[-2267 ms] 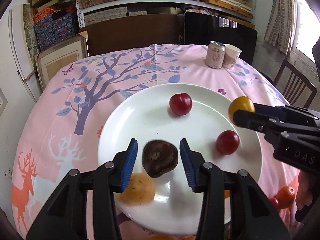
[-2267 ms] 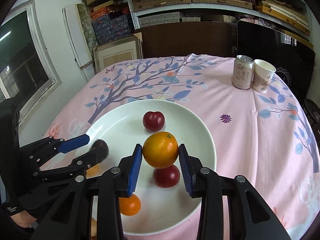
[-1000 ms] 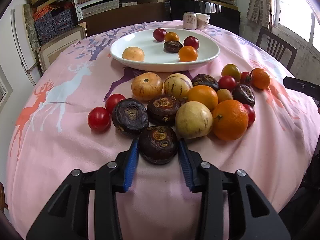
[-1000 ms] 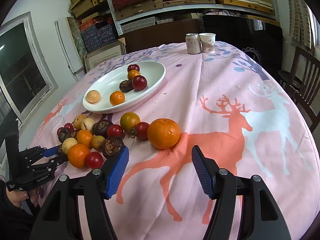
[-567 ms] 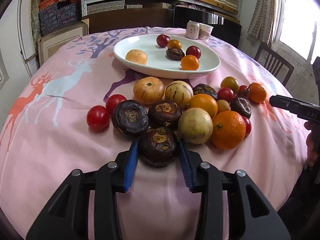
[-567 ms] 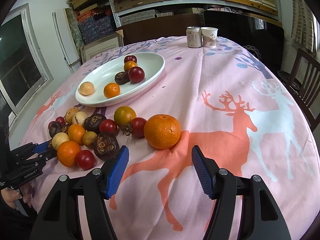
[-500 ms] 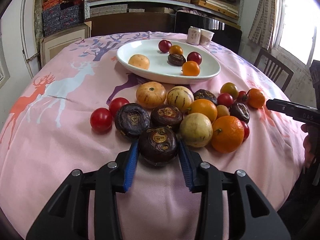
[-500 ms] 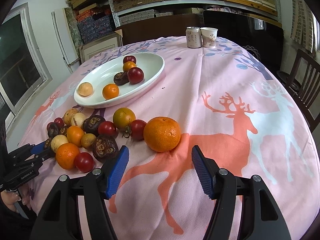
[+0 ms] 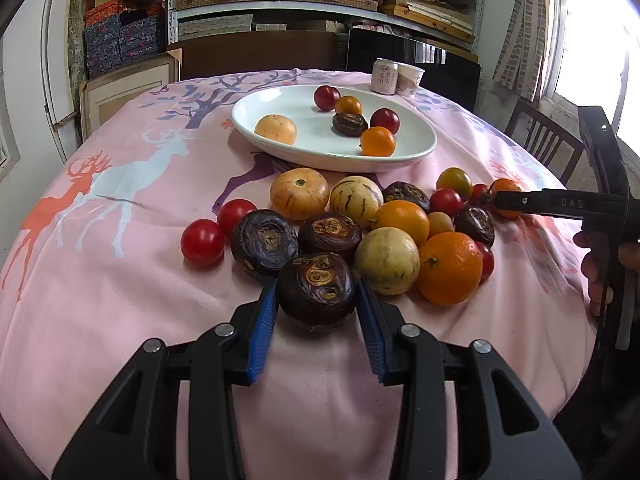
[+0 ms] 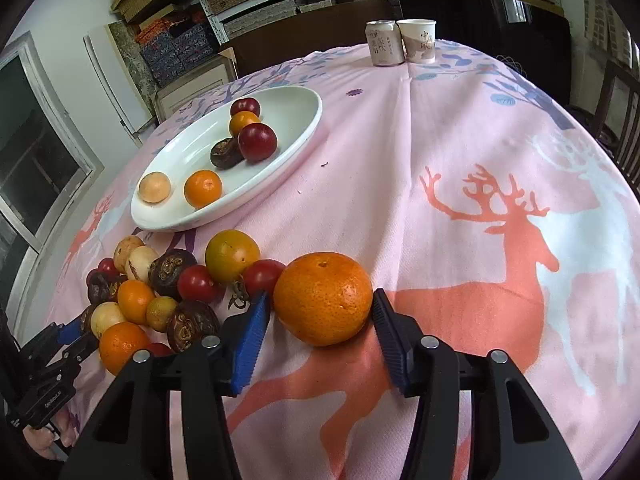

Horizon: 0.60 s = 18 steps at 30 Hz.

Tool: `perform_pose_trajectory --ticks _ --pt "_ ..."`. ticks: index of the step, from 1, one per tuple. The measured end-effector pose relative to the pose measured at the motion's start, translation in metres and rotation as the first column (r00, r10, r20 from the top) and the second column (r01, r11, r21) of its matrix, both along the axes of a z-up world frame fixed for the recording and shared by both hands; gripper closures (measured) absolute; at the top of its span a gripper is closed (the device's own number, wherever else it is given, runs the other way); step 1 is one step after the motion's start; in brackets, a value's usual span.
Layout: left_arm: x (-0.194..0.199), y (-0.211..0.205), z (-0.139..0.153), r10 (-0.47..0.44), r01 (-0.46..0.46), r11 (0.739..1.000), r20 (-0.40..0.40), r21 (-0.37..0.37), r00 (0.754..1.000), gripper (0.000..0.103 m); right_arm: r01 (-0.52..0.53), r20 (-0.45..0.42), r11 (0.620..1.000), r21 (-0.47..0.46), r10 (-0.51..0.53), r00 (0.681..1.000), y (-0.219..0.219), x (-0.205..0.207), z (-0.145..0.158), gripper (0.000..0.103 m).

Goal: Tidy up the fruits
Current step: 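Grasp another dark mangosteen with the left tool while the right tool grasps a large mandarin, then lift the mangosteen with the left tool while the right tool lifts the mandarin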

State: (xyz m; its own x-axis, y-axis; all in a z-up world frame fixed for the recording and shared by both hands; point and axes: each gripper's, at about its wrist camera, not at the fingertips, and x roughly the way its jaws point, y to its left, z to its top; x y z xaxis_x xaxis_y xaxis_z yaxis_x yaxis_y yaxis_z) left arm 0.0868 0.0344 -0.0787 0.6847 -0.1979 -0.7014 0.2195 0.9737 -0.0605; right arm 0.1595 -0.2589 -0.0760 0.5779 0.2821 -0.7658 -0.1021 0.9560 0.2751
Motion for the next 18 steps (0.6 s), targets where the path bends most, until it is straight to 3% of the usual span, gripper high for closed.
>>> perform_pose_trajectory --ticks 8,18 --pt "0.001 -0.001 -0.001 0.004 -0.004 1.000 -0.003 0.003 1.000 0.064 0.012 0.024 0.999 0.036 -0.012 1.000 -0.006 -0.007 -0.001 0.056" --pt "0.002 -0.001 -0.002 0.008 -0.008 1.000 -0.008 0.012 1.000 0.064 0.004 0.060 1.000 -0.012 -0.003 0.998 -0.003 -0.019 0.003 0.056"
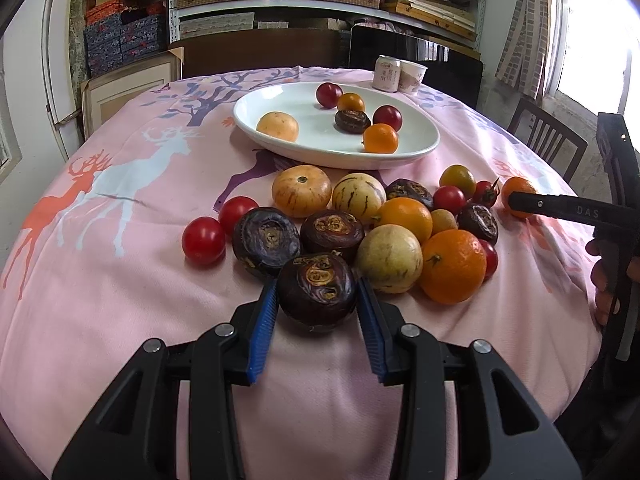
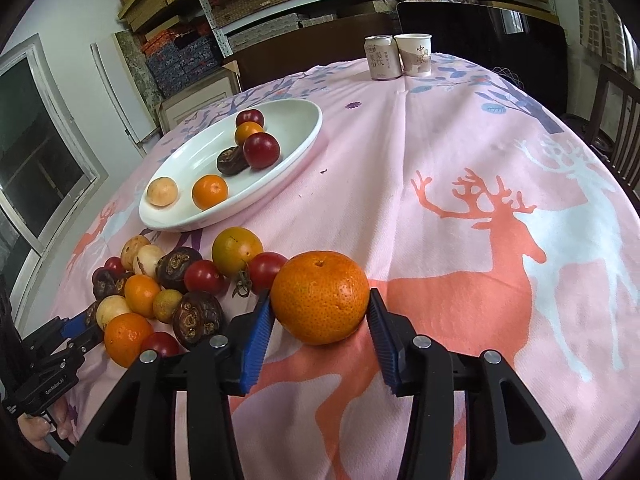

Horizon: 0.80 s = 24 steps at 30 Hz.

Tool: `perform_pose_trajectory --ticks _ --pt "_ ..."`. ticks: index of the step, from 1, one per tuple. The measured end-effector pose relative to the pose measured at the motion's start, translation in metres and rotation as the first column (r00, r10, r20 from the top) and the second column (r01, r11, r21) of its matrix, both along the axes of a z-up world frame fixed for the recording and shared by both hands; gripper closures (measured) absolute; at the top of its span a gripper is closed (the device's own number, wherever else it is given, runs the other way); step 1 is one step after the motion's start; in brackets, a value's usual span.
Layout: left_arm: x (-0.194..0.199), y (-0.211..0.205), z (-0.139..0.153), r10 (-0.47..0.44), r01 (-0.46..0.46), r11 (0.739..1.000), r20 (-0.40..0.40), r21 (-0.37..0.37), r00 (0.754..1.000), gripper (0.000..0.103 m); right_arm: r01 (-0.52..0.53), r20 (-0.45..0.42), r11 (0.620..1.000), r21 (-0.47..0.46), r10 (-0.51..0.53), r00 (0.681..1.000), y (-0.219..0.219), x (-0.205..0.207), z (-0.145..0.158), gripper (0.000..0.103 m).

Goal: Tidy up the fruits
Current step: 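Lift the mangosteen with the left tool while the right tool lifts the mandarin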

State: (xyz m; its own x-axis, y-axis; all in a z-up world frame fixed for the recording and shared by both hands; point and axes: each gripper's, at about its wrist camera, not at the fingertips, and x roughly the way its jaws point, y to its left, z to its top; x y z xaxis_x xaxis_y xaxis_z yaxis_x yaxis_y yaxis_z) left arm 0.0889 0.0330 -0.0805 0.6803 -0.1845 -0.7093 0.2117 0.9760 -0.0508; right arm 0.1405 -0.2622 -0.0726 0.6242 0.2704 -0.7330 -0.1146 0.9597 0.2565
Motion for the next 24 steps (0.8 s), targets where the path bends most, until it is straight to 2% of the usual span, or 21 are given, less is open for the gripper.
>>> perform_pose_trajectory --ticks 24 --pt "-0.001 0.002 0.000 0.007 -0.007 1.000 0.002 -0.003 1.000 0.064 0.001 0.007 1.000 -0.005 -0.001 1.000 -0.002 -0.012 0.001 0.056"
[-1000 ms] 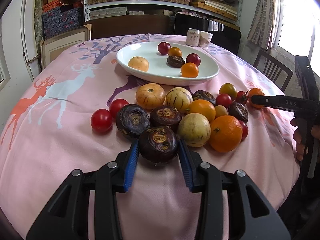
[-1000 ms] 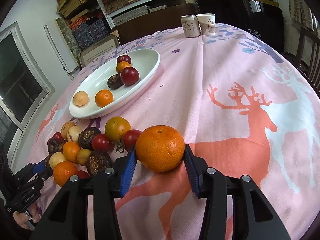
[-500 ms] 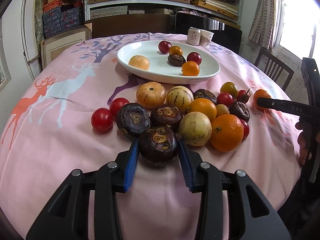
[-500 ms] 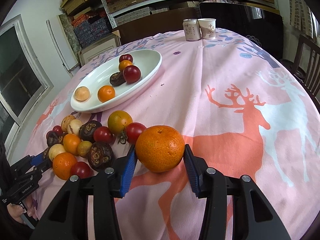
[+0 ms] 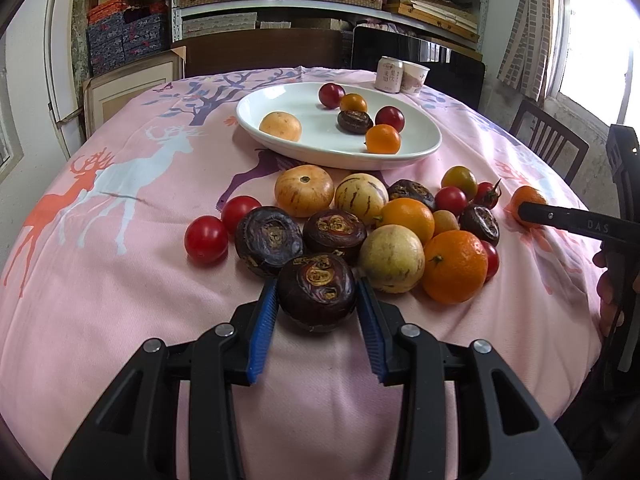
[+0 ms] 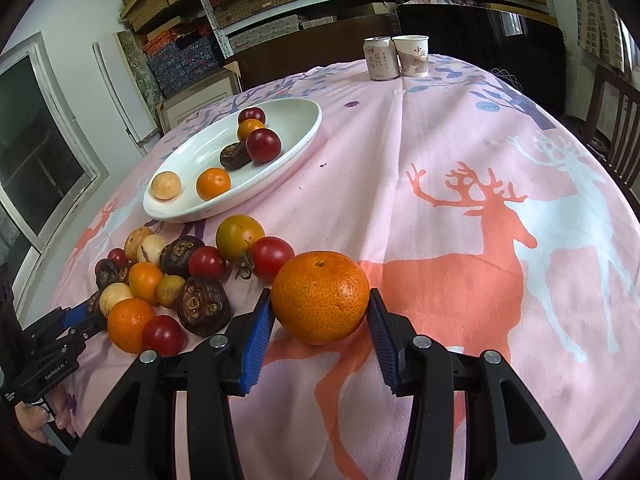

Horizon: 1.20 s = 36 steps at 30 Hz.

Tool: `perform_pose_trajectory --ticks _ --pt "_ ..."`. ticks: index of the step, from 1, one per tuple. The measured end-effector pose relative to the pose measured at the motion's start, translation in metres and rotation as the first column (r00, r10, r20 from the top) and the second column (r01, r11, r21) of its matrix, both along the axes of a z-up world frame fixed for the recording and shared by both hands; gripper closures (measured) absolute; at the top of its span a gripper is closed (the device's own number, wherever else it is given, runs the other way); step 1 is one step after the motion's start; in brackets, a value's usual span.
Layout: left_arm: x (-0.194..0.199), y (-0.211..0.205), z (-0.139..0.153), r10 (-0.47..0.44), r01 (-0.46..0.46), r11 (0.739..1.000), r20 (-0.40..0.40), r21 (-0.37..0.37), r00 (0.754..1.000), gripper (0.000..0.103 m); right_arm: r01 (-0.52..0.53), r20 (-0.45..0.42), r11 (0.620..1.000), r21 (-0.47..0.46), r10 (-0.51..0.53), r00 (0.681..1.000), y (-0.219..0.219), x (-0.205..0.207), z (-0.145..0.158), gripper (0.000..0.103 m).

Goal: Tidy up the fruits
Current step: 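Lift the mangosteen with the left tool while the right tool lifts the mandarin, then set the mangosteen on the plate with the left tool while the right tool sets the mandarin there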

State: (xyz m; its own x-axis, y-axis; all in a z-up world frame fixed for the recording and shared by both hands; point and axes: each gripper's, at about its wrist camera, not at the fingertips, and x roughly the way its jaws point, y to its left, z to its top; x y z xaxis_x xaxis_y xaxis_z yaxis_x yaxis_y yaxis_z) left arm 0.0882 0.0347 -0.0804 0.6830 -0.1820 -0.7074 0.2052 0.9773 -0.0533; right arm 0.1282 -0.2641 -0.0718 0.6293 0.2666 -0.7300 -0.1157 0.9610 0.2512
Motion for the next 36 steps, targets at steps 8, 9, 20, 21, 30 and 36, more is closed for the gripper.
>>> perform_pose_trajectory --ticks 8,9,20,21,30,36 --pt "-0.002 0.003 0.002 0.016 -0.016 1.000 0.014 -0.008 1.000 0.064 0.003 0.008 1.000 0.004 -0.003 1.000 -0.002 -0.005 0.002 0.056" --pt "-0.003 0.004 0.002 0.020 -0.020 1.000 0.016 -0.011 1.000 0.064 0.003 0.010 1.000 0.004 -0.003 1.000 -0.002 -0.006 0.002 0.056" --pt "-0.012 0.007 0.009 0.024 -0.023 1.000 0.022 -0.020 0.999 0.064 0.000 0.022 1.000 0.013 0.000 1.000 -0.004 -0.012 0.010 0.056" --pt "-0.012 0.006 0.011 0.023 -0.022 1.000 0.025 -0.020 0.999 0.064 -0.002 0.025 1.000 0.013 0.002 1.000 -0.003 -0.013 0.012 0.056" --pt "0.001 -0.005 0.040 -0.028 0.027 0.999 0.062 0.025 0.998 0.064 -0.018 0.105 1.000 -0.021 0.020 0.994 0.000 -0.011 0.045 0.056" --pt "0.042 -0.010 0.069 -0.045 0.044 0.999 0.098 0.015 0.994 0.064 -0.029 0.171 0.998 -0.049 0.037 0.985 0.004 0.012 0.074 0.056"
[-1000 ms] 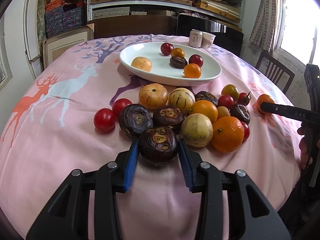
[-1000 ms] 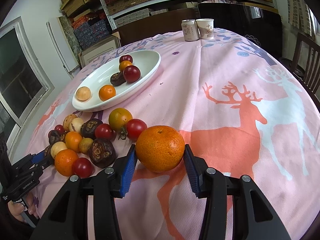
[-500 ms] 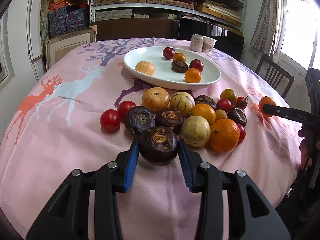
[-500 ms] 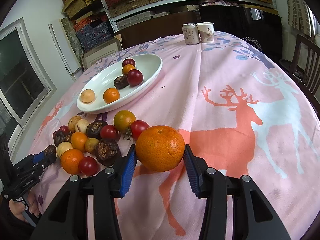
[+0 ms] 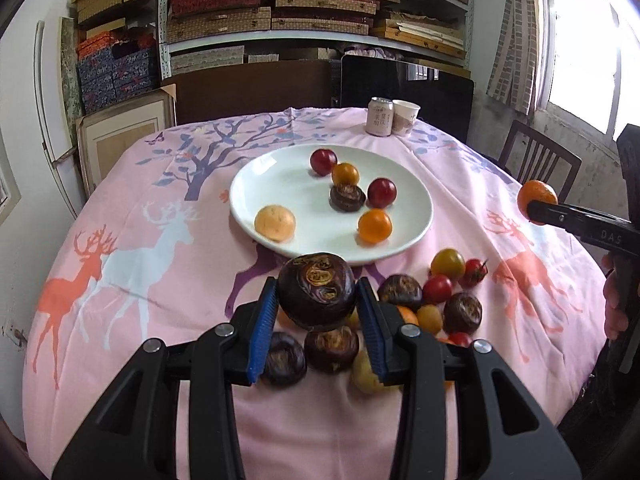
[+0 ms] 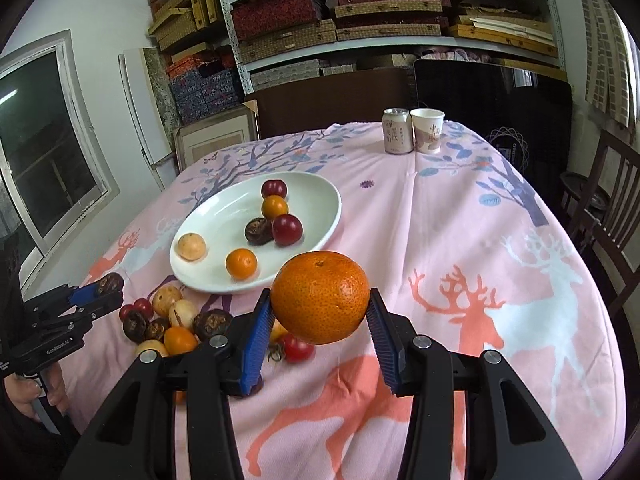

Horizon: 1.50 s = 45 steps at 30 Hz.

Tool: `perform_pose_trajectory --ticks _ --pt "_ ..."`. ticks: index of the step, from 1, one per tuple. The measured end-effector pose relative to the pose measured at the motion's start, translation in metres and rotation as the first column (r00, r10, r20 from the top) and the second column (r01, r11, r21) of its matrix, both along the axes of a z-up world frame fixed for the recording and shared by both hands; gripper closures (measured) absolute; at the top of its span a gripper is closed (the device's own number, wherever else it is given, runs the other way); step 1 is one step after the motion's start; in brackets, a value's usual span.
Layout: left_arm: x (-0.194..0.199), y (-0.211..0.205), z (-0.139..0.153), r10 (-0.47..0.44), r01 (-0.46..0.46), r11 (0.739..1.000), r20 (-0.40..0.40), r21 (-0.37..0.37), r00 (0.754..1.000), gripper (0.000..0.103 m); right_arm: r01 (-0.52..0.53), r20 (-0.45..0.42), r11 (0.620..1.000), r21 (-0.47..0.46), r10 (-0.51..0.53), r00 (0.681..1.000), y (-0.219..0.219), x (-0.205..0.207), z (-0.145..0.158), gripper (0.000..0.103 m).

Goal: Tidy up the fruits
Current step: 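Set the mangosteen on the plate with the left tool while the right tool sets the mandarin there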

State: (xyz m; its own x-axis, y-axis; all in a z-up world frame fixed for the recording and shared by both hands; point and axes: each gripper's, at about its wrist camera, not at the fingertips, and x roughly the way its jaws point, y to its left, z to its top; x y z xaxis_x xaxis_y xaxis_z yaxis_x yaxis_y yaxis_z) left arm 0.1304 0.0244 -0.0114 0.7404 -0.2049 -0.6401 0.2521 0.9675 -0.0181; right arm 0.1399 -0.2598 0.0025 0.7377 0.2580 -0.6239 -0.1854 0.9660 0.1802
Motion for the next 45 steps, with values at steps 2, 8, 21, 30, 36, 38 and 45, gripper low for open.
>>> perform_pose_trajectory --ticks 2,8,21,30,36,38,45 --pt "0.021 -0.004 0.007 -0.010 0.010 1.000 -0.001 -0.008 1.000 0.064 -0.015 0.008 1.000 -0.012 0.015 1.000 0.007 0.015 0.007 0.056" --pt "0.105 -0.016 0.017 0.008 -0.008 1.000 -0.027 0.006 1.000 0.064 -0.065 0.005 0.997 -0.040 0.065 0.998 0.037 0.080 0.014 0.056" --pt "0.166 -0.008 0.001 0.094 -0.095 0.995 -0.065 -0.019 0.993 0.024 -0.095 0.042 0.988 -0.124 0.101 0.994 0.075 0.139 -0.006 0.044" --pt "0.065 0.001 0.007 0.026 -0.027 1.000 -0.022 -0.013 0.999 0.014 -0.063 0.058 0.998 0.011 0.063 0.996 0.027 0.058 0.002 0.034" --pt "0.005 0.008 -0.013 0.035 -0.034 0.998 -0.013 0.058 0.999 0.014 0.002 -0.024 0.997 0.081 0.000 1.000 0.000 0.021 -0.030 0.034" --pt "-0.008 0.013 -0.020 0.048 -0.046 0.997 -0.022 0.064 0.999 0.014 0.016 -0.024 0.998 0.067 -0.014 1.000 -0.002 0.011 -0.038 0.034" --pt "-0.018 0.030 -0.045 0.125 -0.118 0.989 -0.076 0.084 0.989 0.014 0.051 -0.058 0.995 0.091 -0.046 0.997 -0.015 -0.001 -0.061 0.034"
